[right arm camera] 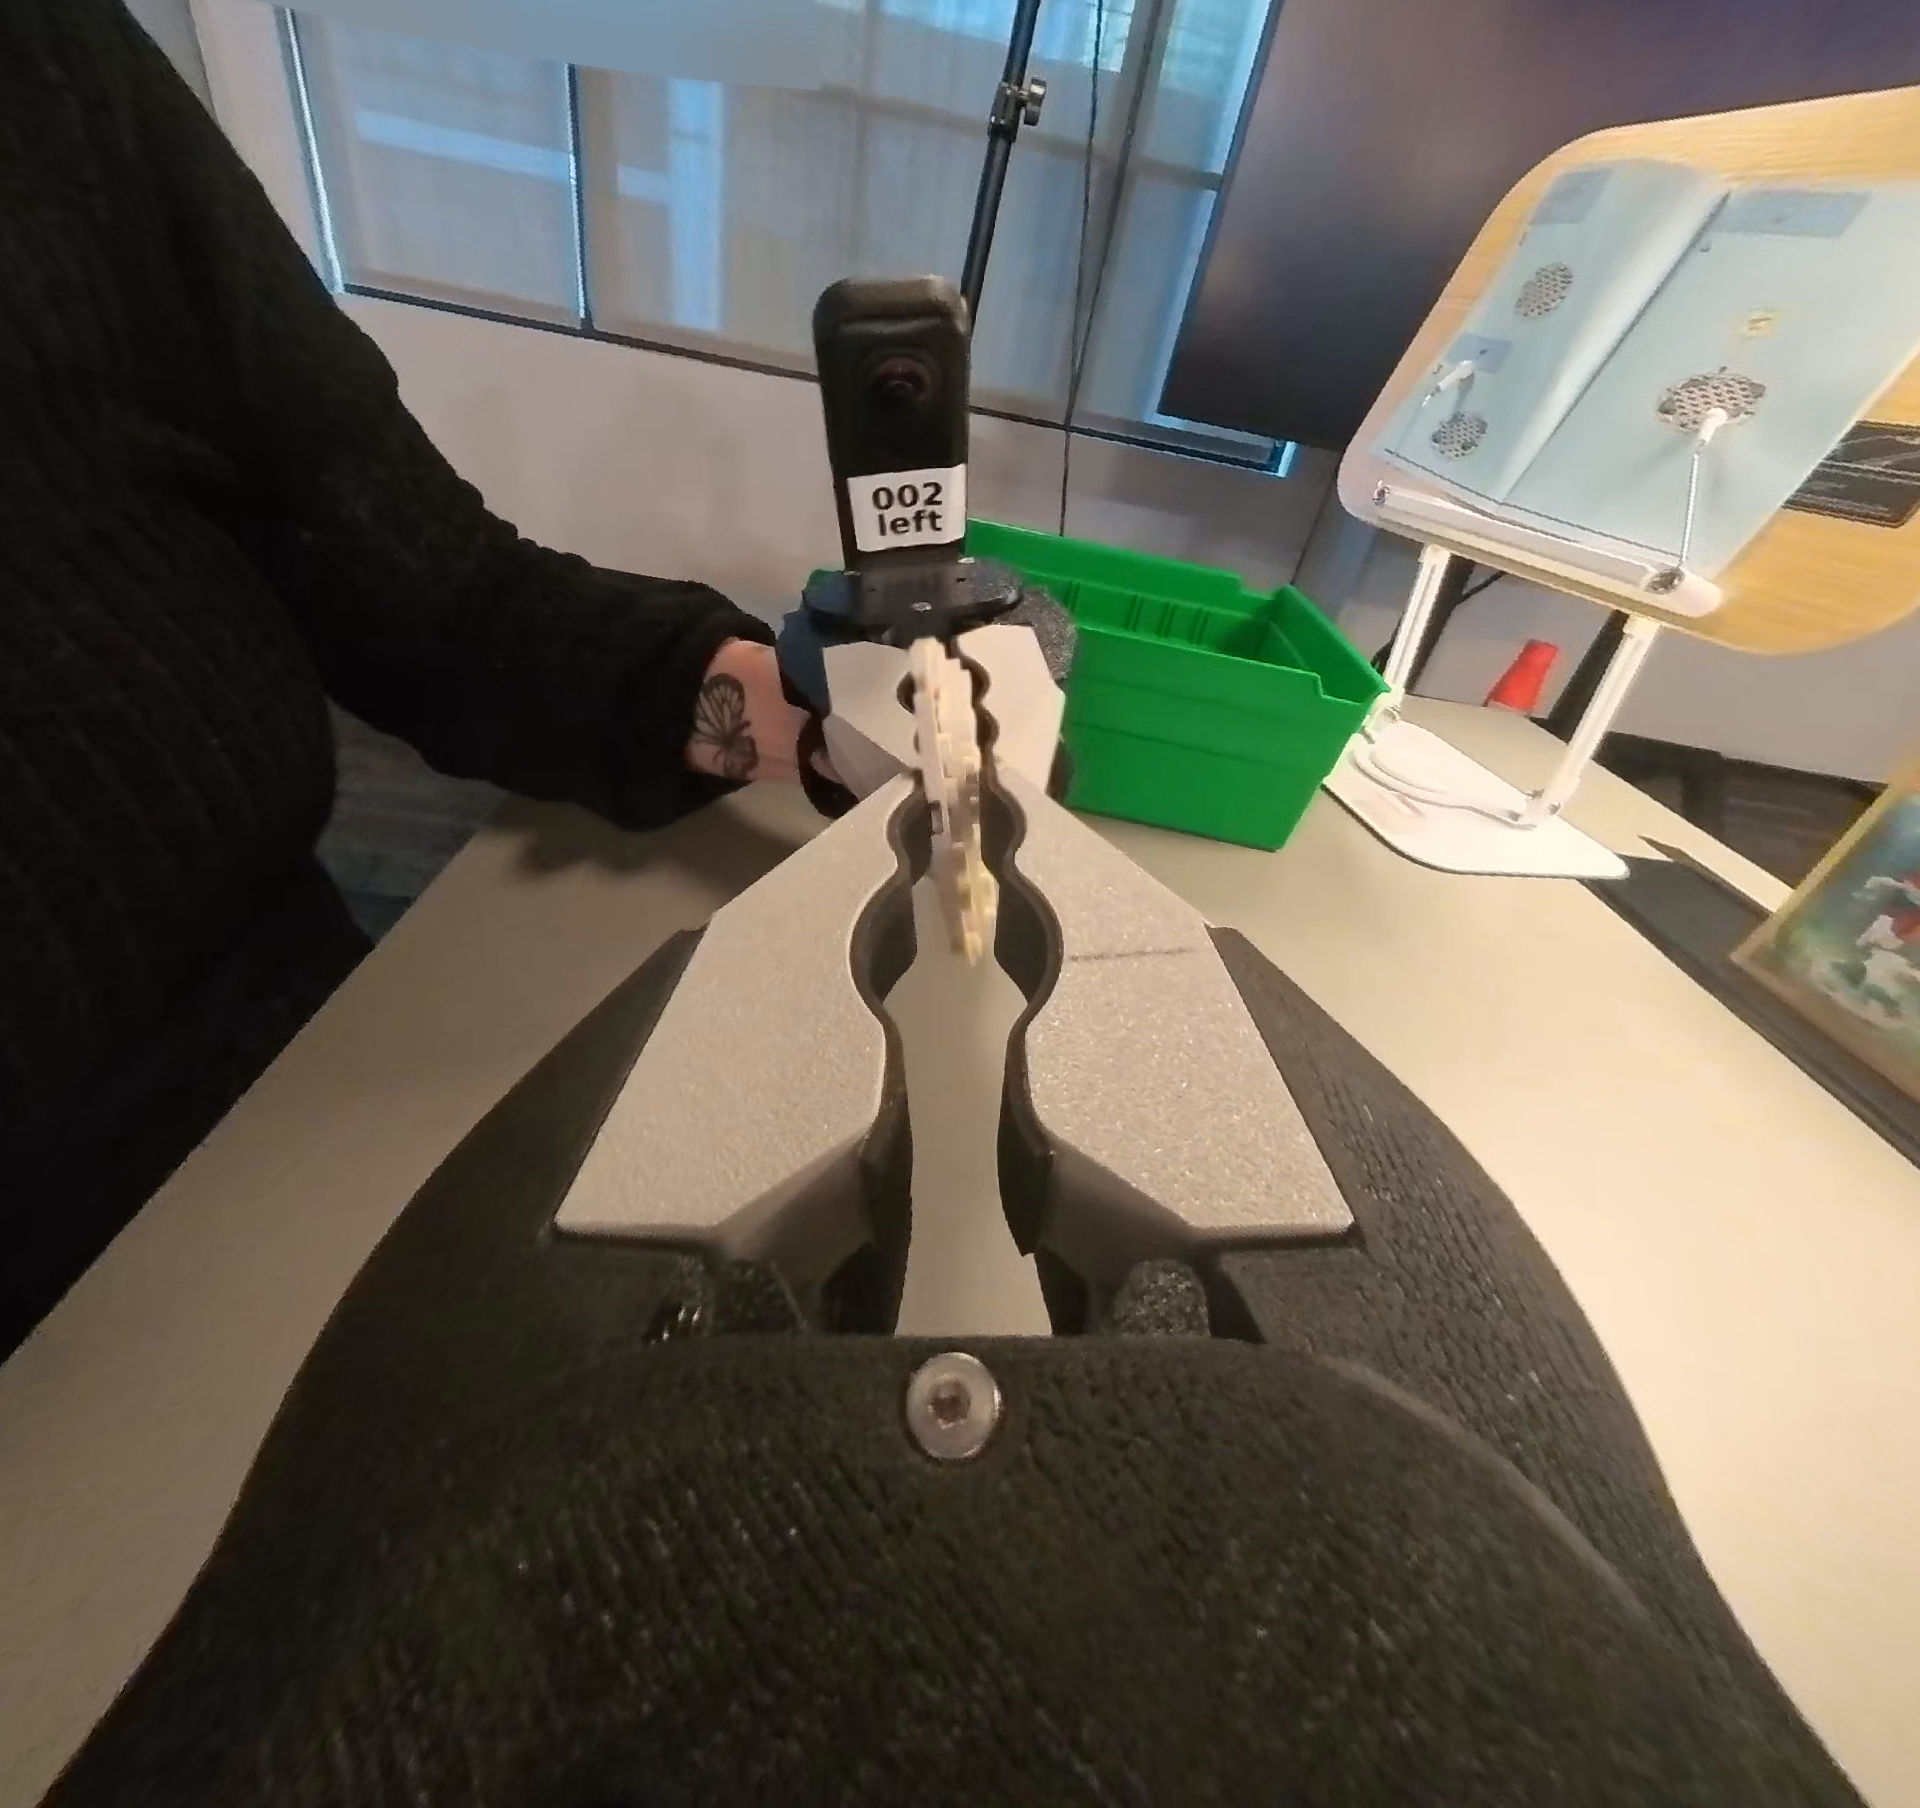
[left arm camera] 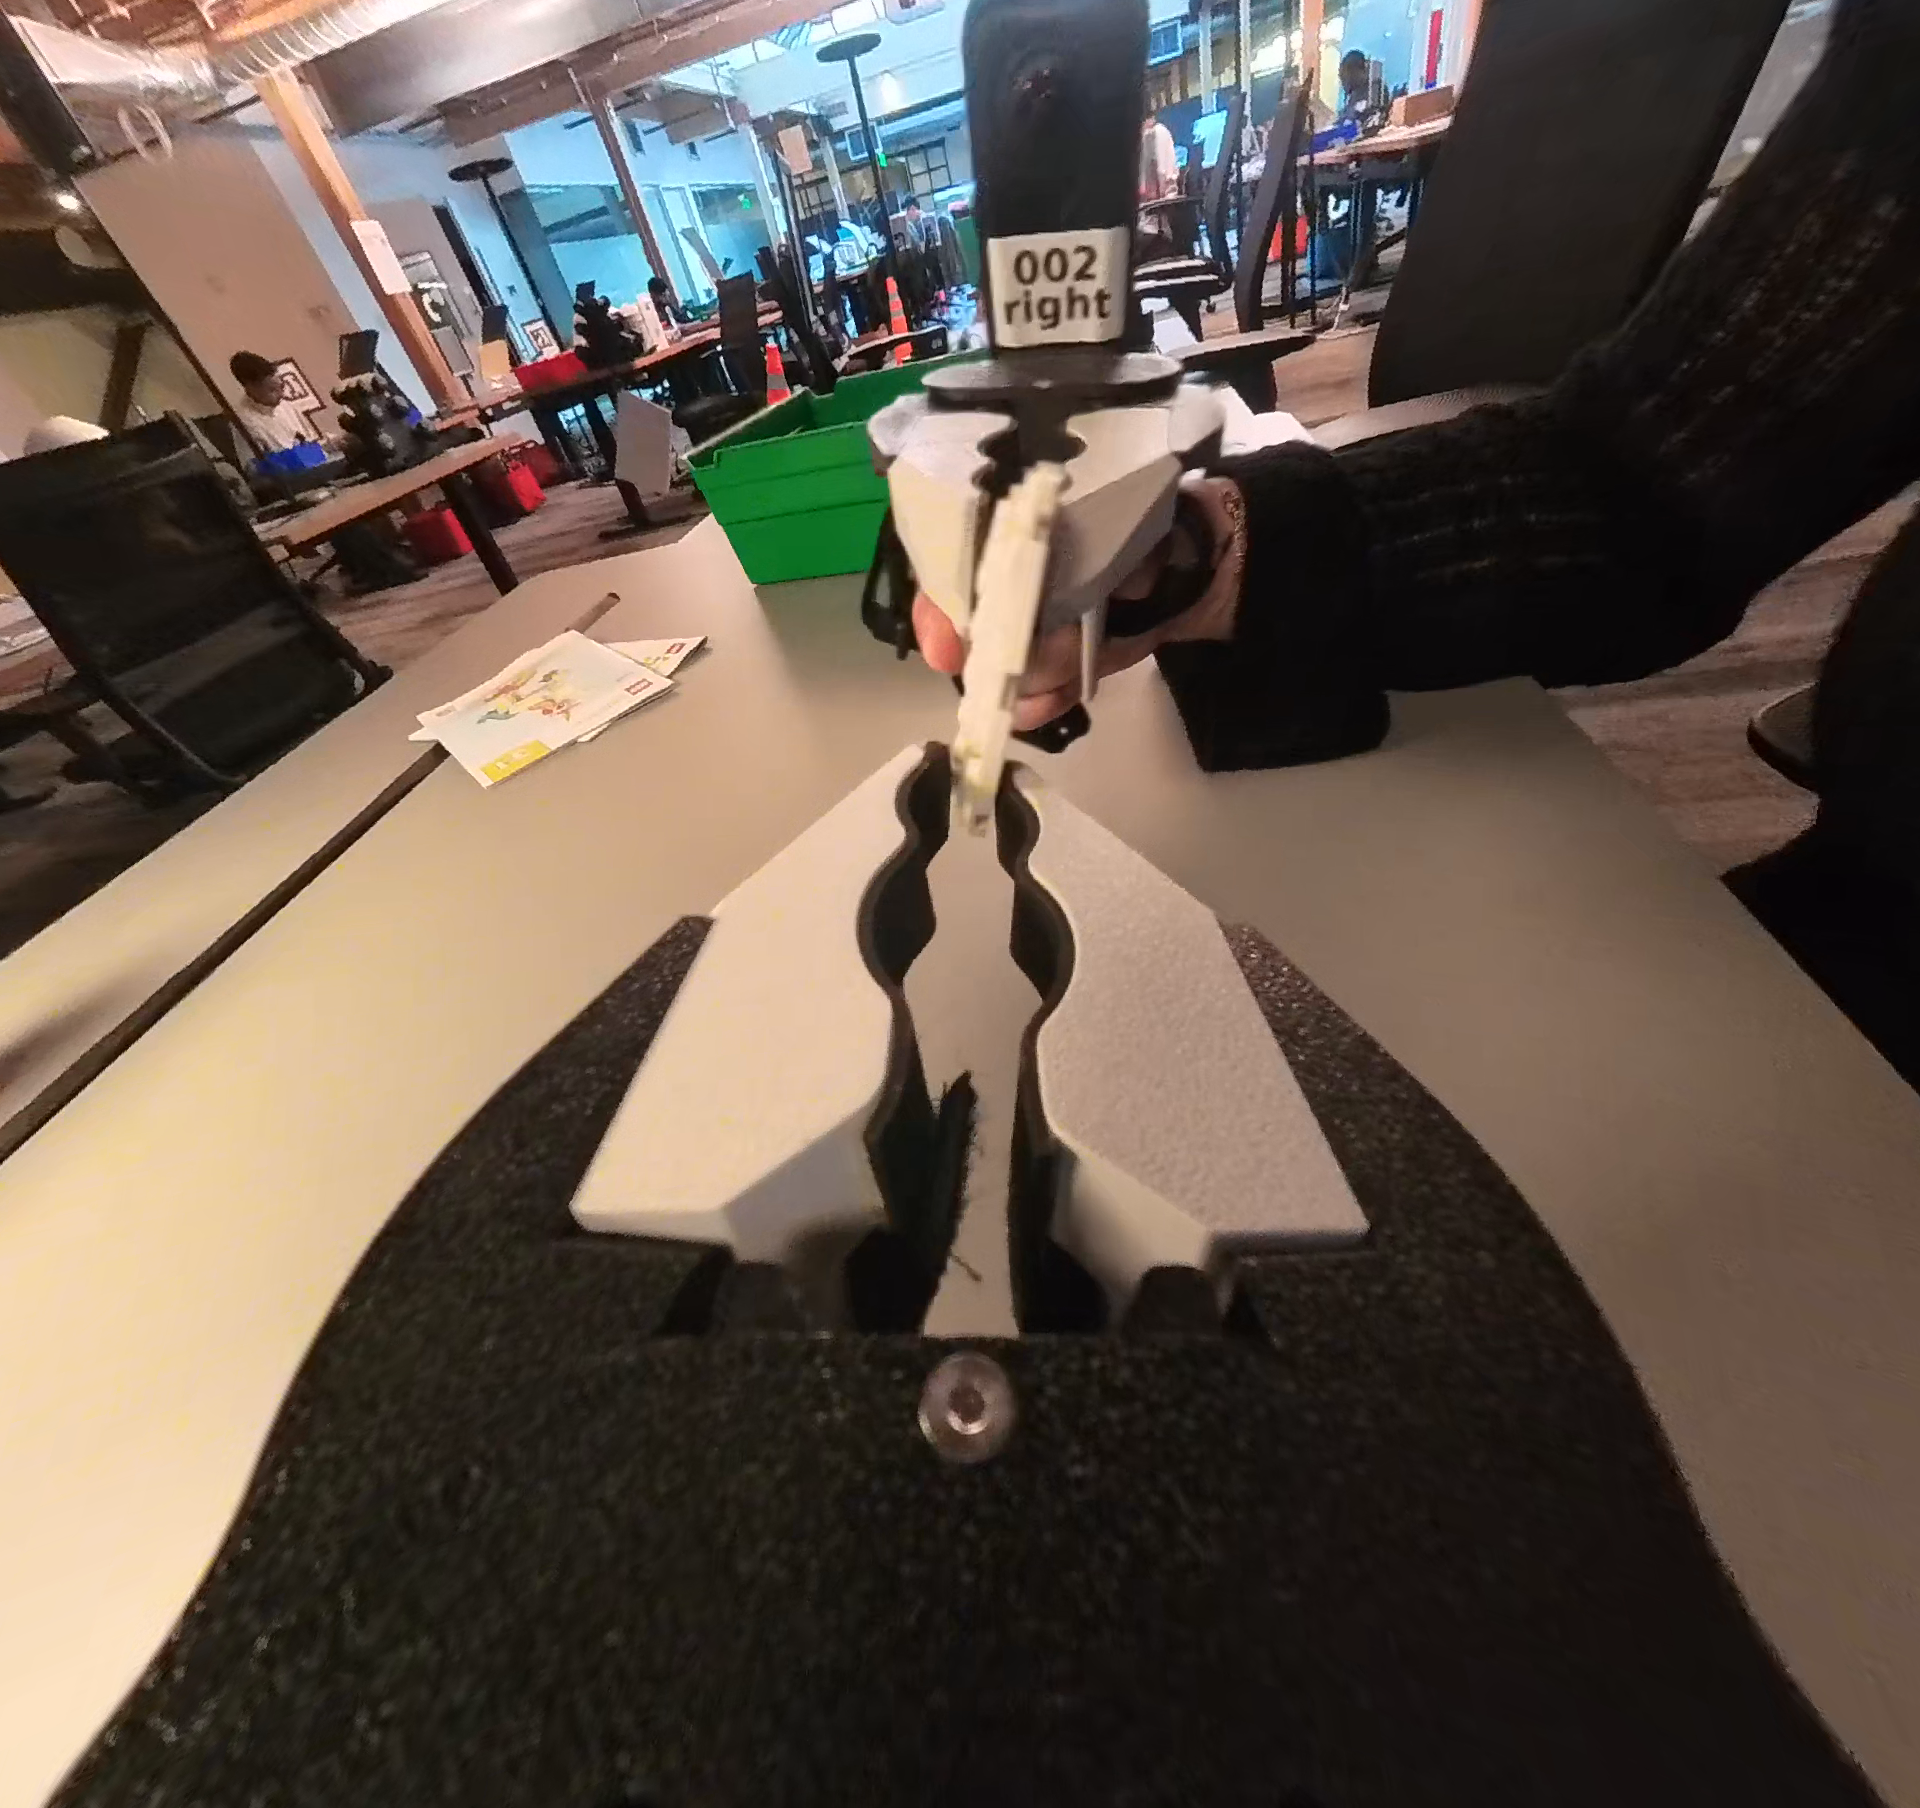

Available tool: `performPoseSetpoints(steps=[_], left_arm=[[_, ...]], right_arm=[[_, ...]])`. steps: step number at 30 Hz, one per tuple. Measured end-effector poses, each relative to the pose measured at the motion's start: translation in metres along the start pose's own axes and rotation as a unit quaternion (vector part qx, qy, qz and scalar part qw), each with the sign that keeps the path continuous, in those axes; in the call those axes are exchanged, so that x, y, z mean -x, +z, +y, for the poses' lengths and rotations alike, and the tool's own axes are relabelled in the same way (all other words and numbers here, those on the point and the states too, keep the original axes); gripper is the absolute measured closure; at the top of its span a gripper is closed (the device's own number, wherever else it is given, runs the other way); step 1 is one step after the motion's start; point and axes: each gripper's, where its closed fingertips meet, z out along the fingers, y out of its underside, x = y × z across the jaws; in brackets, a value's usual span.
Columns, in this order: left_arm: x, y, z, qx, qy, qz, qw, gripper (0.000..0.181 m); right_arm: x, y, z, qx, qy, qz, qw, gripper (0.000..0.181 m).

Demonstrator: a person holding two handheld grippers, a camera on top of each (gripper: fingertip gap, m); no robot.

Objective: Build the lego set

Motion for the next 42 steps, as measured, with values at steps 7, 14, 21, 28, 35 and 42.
performPoseSetpoints(steps=[7,14,21,28,35,42], left_arm=[[-0.005,0.006,-0.001,-0.006,-0.010,0.003,1.000,0.175],[-0.021,0.014,0.011,0.019,-0.031,0.045,0.998,0.151],[-0.011,0.009,0.000,-0.023,-0.020,0.013,0.999,0.173],[0.006,0.005,0.001,-0.017,-0.086,-0.002,0.996,0.175],[0.011,0.008,0.015,0.018,-0.046,-0.034,0.998,0.175],[0.022,0.004,0.017,0.002,-0.222,-0.008,0.975,0.175]], right_arm=[[-0.001,-0.005,-0.002,-0.007,0.017,-0.010,1.000,0.174],[0.004,-0.001,0.001,-0.017,0.033,-0.031,0.999,0.175],[0.002,0.000,0.004,-0.020,0.058,-0.031,0.998,0.175],[-0.016,-0.001,0.005,-0.019,0.033,0.037,0.999,0.154],[-0.022,0.000,0.014,0.014,-0.029,0.073,0.997,0.144],[-0.035,-0.004,0.019,0.099,-0.342,0.186,0.916,0.121]])
